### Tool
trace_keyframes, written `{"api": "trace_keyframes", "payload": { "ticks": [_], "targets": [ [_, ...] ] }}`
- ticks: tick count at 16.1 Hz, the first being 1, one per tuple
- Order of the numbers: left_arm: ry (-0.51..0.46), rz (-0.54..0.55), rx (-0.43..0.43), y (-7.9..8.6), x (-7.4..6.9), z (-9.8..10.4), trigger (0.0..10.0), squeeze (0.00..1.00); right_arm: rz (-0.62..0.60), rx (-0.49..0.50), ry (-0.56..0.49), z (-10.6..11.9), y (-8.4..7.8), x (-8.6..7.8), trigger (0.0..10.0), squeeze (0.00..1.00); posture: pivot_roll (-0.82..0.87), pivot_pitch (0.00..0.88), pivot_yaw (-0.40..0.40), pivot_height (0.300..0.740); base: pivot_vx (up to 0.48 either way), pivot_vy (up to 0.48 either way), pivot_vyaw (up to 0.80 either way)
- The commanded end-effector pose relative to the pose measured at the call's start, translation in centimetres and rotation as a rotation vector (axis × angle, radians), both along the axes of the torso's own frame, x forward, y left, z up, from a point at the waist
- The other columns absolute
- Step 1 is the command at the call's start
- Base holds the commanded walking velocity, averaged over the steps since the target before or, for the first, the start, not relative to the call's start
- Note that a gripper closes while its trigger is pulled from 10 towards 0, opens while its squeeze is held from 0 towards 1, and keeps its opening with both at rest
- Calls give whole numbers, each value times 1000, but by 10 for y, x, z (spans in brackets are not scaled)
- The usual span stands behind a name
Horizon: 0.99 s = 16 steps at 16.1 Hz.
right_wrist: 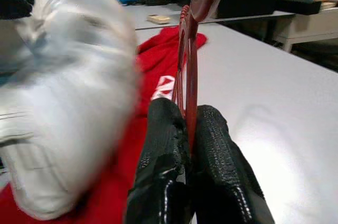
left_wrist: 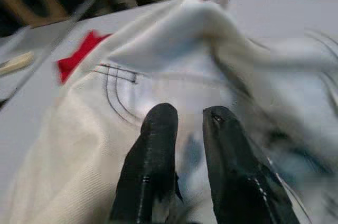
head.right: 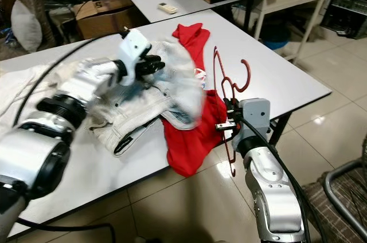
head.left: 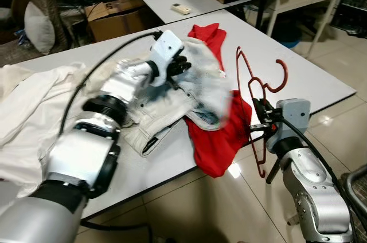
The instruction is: Hang hanger
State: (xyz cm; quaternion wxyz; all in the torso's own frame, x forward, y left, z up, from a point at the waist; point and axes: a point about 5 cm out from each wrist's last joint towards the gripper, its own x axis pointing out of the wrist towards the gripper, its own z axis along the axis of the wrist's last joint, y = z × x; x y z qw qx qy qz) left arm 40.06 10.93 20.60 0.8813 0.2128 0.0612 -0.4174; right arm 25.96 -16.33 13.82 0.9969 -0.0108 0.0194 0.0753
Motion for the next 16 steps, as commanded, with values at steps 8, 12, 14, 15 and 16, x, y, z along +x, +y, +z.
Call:
{"api": "trace_keyframes", "payload": {
  "ticks": [8,12,14,15,16],
  "targets": [
    [25,-144,301,9,-36,-48,10000,0,14,9,-12,2,6,0,10000,0,-189,0,133,740,0,0,0],
    [43,-175,331,4,-57,-71,10000,0,17,7,-10,2,6,0,10000,0,-189,0,126,740,0,0,0],
    [53,-141,309,2,-63,-77,10000,0,19,2,-11,3,4,0,10000,0,-192,0,125,740,0,0,0],
    [56,-129,291,2,-64,-77,10000,0,17,1,-11,3,3,0,10000,0,-191,0,125,740,0,0,0],
    [40,-118,310,3,-65,-77,10000,0,15,0,-11,3,3,0,10000,0,-191,0,125,740,0,0,0]
  ]
}}
